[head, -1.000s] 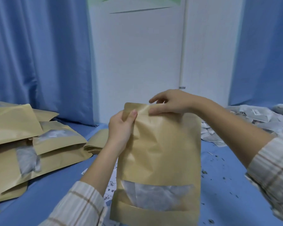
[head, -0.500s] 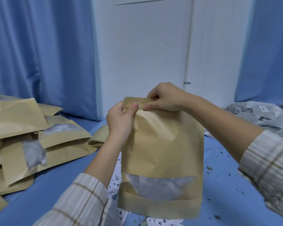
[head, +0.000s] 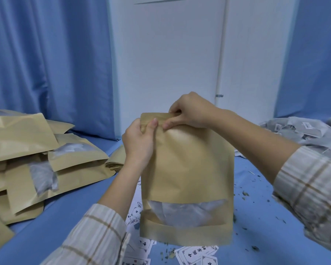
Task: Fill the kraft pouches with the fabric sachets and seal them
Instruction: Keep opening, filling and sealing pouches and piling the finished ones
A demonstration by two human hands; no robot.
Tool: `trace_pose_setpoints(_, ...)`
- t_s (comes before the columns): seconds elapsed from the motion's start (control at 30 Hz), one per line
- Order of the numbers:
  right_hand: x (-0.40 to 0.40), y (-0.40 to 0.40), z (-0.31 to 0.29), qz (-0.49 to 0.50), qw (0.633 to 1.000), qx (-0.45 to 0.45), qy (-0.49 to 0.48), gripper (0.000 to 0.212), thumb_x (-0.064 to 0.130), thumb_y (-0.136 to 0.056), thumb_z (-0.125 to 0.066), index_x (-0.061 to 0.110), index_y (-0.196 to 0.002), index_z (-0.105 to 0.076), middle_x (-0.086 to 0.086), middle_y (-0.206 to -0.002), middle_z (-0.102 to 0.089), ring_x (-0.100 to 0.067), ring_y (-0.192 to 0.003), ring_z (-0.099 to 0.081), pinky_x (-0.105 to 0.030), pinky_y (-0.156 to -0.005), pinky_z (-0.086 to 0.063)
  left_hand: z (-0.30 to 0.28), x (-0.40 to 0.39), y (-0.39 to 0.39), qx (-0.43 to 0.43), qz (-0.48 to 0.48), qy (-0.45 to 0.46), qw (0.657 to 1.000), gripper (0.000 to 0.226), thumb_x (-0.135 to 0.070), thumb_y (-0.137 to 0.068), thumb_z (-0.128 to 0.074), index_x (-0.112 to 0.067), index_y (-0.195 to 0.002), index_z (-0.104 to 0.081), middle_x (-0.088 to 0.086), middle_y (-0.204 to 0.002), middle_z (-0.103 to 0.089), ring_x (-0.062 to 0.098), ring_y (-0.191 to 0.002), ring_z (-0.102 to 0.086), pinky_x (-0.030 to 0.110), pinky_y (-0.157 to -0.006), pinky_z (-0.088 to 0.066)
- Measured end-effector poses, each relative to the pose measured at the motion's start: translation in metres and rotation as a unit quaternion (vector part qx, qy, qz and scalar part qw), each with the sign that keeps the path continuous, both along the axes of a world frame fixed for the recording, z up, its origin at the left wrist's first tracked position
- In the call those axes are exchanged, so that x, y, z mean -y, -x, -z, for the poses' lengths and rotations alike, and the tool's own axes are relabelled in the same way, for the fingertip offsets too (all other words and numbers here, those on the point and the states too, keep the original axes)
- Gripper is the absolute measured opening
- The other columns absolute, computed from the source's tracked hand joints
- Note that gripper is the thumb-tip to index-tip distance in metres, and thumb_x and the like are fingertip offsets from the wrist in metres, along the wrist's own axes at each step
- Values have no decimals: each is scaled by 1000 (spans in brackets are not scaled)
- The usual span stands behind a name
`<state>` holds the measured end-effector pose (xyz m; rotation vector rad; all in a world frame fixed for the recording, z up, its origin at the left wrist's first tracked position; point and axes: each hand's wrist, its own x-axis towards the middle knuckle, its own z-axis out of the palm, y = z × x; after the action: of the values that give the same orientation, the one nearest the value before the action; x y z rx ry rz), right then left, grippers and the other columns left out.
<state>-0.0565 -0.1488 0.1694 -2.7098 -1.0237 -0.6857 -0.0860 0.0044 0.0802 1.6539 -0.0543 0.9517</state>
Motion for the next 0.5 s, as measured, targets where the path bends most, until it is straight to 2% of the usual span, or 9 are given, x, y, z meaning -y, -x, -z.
trace_pose_setpoints(0.07,6,-1,6,35,997,60,43,57,67,-74,-56,14,-57,-44,3,-49,-38,-17,-57,-38,-28,-48,-21,-1,-5,0,-2,-6,9,1000,41,-33,-89,-63,-6,-65,-41,-2,-58,-34,13,-57,-30,25,-51,-25)
trace_pose_setpoints(0.13,10,-4,14,44,992,102,60,55,67,-79,-48,15,-62,-42,7,-50,-35,-19,-62,-38,-29,-50,-20,-2,-5,-1,-7,5,11,1000,41,-33,-88,-64,-8,-65,-40,-4,-58,-32,13,-57,-29,26,-53,-26)
trace_pose_setpoints(0.2,17,-6,18,46,990,122,60,53,67,-79,-47,17,-64,-41,6,-50,-34,-20,-63,-40,-28,-54,-21,-3,-3,-1,-10,11,9,1000,45,-33,-88,-64,2,-69,-43,0,-61,-35,15,-60,-32,30,-56,-28)
trace_pose_setpoints(0.27,25,-7,19,56,985,154,62,55,70,-76,-49,18,-62,-37,4,-48,-31,-22,-59,-39,-28,-52,-18,-2,-4,-2,-9,19,9,1000,47,-34,-88,-63,10,-77,-48,6,-66,-43,16,-64,-38,31,-60,-32)
trace_pose_setpoints(0.37,32,-6,23,65,988,142,22,62,70,-74,-51,18,-53,-26,2,-44,-29,-21,-51,-35,-27,-47,-16,0,-8,-4,-12,42,16,999,47,-33,-89,-64,12,-83,-52,10,-72,-49,17,-67,-42,31,-63,-36)
trace_pose_setpoints(0.5,41,-9,27,114,984,136,-16,65,73,-79,-38,16,-48,-30,4,-43,-35,-7,-48,-33,-26,-48,-20,-1,-13,-6,-10,44,26,999,47,-33,-89,-63,13,-86,-54,11,-75,-52,19,-69,-45,36,-67,-41)
